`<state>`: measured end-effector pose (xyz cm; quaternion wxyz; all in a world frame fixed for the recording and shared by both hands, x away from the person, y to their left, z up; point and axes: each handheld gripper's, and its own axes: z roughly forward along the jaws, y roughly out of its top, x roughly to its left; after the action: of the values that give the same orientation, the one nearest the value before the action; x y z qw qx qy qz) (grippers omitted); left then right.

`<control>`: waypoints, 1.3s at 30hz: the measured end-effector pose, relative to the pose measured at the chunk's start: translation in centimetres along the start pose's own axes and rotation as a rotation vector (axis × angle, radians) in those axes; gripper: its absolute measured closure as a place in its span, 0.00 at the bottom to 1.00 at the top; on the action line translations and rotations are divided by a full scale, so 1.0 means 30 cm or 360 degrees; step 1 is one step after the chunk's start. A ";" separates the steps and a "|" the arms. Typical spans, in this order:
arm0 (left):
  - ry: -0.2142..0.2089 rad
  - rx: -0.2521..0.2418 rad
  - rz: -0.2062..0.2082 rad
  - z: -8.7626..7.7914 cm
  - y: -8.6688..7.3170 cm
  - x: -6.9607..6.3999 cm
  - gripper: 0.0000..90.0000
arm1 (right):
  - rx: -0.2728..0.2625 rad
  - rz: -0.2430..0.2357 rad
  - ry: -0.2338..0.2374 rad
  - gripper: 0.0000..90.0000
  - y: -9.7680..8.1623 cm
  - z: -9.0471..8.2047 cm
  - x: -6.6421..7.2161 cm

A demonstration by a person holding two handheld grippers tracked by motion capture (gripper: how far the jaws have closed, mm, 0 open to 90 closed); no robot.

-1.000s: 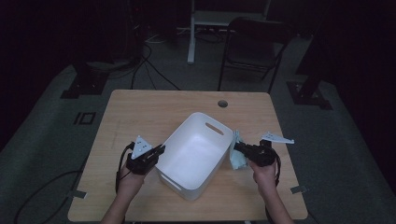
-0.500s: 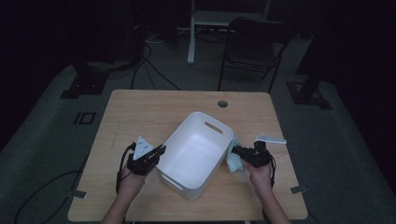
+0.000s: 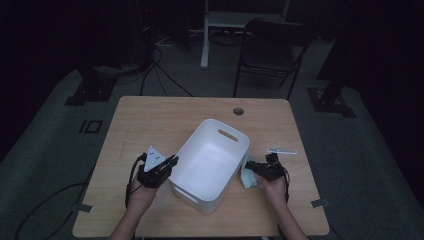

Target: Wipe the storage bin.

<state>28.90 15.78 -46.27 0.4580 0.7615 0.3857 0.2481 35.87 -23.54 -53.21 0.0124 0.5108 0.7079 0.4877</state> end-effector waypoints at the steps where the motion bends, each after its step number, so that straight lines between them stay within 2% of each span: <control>1: 0.0000 0.0003 0.0002 0.000 0.000 0.000 0.96 | 0.0011 -0.0004 -0.0014 0.92 -0.003 0.006 -0.002; 4: -0.0005 0.0002 -0.0005 0.000 0.001 0.002 0.96 | 0.0029 0.0013 -0.0022 0.92 -0.008 0.017 -0.008; 6: -0.0003 0.0000 -0.0012 0.000 0.000 0.002 0.95 | 0.0070 0.0003 -0.0060 0.92 -0.016 0.033 -0.014; 11: 0.0002 0.0002 -0.0024 0.001 0.000 0.002 0.95 | 0.0065 0.0042 -0.0032 0.92 -0.015 0.024 -0.005; 15: 0.0015 -0.0003 -0.0022 0.003 0.000 -0.001 0.95 | -0.0009 0.0029 0.0041 0.92 0.000 -0.027 0.045; 18: 0.0021 -0.0012 -0.0033 0.003 -0.002 -0.003 0.95 | -0.0124 -0.0012 0.0106 0.92 0.018 -0.085 0.109; 21: 0.0018 -0.0011 -0.0029 0.003 -0.003 -0.003 0.95 | -0.0165 -0.0089 0.0079 0.92 0.028 -0.106 0.145; 24: 0.0016 -0.0011 -0.0026 0.003 -0.002 -0.005 0.95 | -0.0167 -0.0094 0.0062 0.92 0.024 -0.094 0.132; 27: 0.0007 -0.0011 -0.0028 0.003 -0.003 -0.004 0.95 | -0.0120 -0.0111 -0.0006 0.92 0.018 -0.070 0.116; 35: 0.0013 -0.0011 -0.0022 0.004 -0.002 -0.006 0.95 | 0.0071 -0.0037 -0.0114 0.92 -0.022 0.032 0.032; 39: 0.0026 -0.0012 -0.0029 0.004 -0.002 -0.009 0.95 | 0.0102 0.0010 -0.0113 0.92 -0.030 0.051 0.010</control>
<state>28.80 15.51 -46.39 0.4598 0.7542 0.3955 0.2517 35.87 -22.29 -54.49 0.0195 0.5301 0.7206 0.4465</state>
